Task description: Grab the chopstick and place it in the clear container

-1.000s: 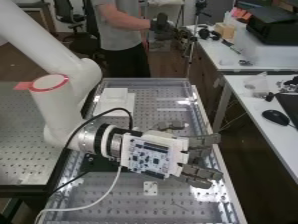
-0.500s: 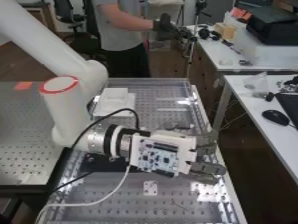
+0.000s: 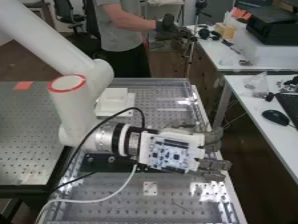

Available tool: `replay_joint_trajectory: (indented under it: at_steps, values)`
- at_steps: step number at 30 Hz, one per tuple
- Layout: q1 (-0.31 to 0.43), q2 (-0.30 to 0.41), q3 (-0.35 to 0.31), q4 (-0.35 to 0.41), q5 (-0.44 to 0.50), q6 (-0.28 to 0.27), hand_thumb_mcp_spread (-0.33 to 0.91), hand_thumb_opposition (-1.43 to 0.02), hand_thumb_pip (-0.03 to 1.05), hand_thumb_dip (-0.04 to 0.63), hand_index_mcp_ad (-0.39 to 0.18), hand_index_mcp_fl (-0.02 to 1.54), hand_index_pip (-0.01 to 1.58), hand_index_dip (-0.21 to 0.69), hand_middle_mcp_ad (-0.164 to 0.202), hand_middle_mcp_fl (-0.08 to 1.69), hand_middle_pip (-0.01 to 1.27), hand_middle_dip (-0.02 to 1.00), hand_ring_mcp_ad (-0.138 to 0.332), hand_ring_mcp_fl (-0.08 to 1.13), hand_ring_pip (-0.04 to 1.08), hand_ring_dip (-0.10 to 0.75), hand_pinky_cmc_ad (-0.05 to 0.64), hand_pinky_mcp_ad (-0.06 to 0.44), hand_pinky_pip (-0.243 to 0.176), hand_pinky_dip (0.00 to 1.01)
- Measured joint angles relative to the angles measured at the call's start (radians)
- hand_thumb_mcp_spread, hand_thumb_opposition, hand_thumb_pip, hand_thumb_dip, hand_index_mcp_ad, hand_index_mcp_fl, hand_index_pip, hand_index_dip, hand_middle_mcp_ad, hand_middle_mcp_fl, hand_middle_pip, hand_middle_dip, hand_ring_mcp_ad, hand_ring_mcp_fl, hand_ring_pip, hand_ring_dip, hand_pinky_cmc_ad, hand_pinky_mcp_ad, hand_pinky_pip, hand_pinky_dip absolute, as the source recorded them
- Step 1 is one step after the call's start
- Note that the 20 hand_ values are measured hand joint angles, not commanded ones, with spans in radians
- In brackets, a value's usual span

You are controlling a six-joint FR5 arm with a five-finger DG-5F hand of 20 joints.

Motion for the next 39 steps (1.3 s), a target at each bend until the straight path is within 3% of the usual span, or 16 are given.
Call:
replay_joint_trajectory:
  at_steps: [9,12,16,19,25,39]
  values:
    - [0.000,-0.018,0.029,-0.025,0.011,-0.018,0.52,-0.79,0.58,0.309,-0.087,0.51,0.61,0.180,0.070,0.72,0.23,0.59,0.188,0.39,0.07,0.166,0.316,0.168,-0.051,0.17]
    - [0.000,-0.024,0.035,-0.025,-0.023,-0.021,0.52,-0.79,0.55,0.305,-0.087,0.56,0.63,0.180,0.066,0.74,0.26,0.59,0.180,0.40,0.07,0.166,0.316,0.168,-0.037,0.17]
    - [-0.001,-0.032,0.041,-0.025,-0.002,-0.021,0.53,-0.79,0.55,0.305,-0.093,0.62,0.67,0.169,0.068,0.79,0.33,0.59,0.180,0.41,0.08,0.192,0.332,0.166,-0.035,0.17]
    - [-0.002,-0.039,0.048,-0.036,0.002,-0.020,0.56,-0.79,0.54,0.309,-0.124,0.65,0.69,0.173,0.063,0.81,0.36,0.59,0.178,0.44,0.08,0.195,0.347,0.166,-0.035,0.17]
    - [-0.005,-0.043,0.052,-0.037,0.001,-0.019,0.56,-0.81,0.52,0.305,-0.136,0.75,0.69,0.164,0.066,0.84,0.38,0.59,0.176,0.45,0.08,0.208,0.346,0.166,-0.021,0.17]
    - [-0.012,-0.049,0.064,-0.035,-0.010,-0.026,0.56,-0.82,0.50,0.309,-0.138,0.78,0.66,0.164,0.065,0.85,0.38,0.59,0.176,0.47,0.08,0.215,0.354,0.168,-0.021,0.17]
